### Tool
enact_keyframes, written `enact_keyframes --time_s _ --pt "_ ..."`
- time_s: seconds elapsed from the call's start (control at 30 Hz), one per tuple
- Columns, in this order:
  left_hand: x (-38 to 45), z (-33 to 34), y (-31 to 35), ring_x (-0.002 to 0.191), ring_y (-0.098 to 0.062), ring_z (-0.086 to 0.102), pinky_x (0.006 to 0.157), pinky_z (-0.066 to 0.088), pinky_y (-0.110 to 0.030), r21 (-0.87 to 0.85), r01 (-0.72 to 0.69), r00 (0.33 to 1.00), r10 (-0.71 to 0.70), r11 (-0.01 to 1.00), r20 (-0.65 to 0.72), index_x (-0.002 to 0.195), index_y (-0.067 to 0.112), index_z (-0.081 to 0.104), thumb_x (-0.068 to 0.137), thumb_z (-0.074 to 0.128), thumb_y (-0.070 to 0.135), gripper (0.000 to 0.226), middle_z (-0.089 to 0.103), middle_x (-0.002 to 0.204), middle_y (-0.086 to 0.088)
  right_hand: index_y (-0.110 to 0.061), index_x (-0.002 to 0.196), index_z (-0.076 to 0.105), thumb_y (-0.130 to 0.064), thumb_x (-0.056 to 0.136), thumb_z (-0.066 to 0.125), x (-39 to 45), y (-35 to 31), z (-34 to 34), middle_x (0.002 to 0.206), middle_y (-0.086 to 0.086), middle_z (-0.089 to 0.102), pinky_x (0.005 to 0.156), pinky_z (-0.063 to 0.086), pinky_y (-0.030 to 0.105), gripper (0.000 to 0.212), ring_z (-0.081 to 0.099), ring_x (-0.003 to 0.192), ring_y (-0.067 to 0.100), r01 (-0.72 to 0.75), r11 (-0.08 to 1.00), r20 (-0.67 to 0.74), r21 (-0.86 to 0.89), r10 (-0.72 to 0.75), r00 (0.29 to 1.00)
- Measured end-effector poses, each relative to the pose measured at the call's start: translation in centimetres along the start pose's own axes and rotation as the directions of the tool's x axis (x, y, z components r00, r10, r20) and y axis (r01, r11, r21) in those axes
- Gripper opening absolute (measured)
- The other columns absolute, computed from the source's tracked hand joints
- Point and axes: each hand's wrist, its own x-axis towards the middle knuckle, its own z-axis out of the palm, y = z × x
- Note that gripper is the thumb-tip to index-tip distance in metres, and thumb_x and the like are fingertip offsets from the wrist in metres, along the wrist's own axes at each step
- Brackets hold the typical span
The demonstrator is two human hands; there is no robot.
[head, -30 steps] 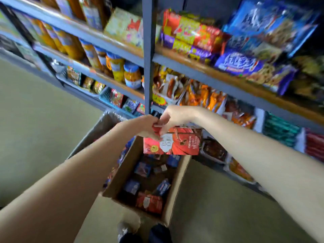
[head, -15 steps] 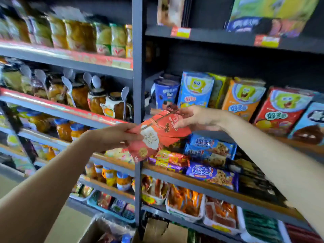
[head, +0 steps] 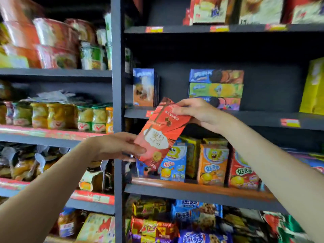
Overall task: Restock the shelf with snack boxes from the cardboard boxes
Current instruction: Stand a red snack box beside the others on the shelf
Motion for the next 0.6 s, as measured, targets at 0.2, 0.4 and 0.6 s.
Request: enact_keyframes --time_s 0.2,0.4,0.6 --pt "1.5 -2.5 4.4 0.063 -0.010 0.068 0.059 0.057 -0.022 -0.283 -0.362 0.841 0.180 0.888 -0.511 0.088 0.011 0.069 0.057 0.077 0.034 0.040 0.072 0.080 -0.005 -0.016 0.110 0.057 -0.013 0.070 0.076 1.1 -2.6 -5.0 0.085 0.005 0.069 0.064 0.049 0.026 0.044 0.062 0.071 0.014 -0.005 0.980 0.309 -0.201 0.069 0.949" --pt "4.0 -3.0 10.0 0.061 -0.009 0.064 0.054 0.051 -0.017 -0.076 -0.460 0.698 0.307 0.885 -0.648 0.093 0.012 0.067 0.070 0.068 0.031 0.030 0.070 0.073 0.000 -0.015 0.098 0.066 -0.025 0.077 0.076 4.4 -3.0 -3.1 0.098 0.019 0.070 0.070 0.039 0.035 0.025 0.059 0.080 0.020 0.139 0.907 0.347 -0.398 0.009 0.938" --pt "5.5 -4.2 13.2 0.065 -0.008 0.062 0.056 0.050 -0.020 -0.029 -0.593 0.491 0.332 0.805 -0.805 0.109 0.013 0.057 0.082 0.067 0.021 0.030 0.062 0.086 -0.001 -0.007 0.108 0.062 -0.026 0.076 0.077 7.0 -2.3 -3.5 0.108 0.021 0.068 0.091 0.044 0.063 0.040 0.058 0.105 0.047 0.181 0.951 0.239 -0.251 -0.121 0.963"
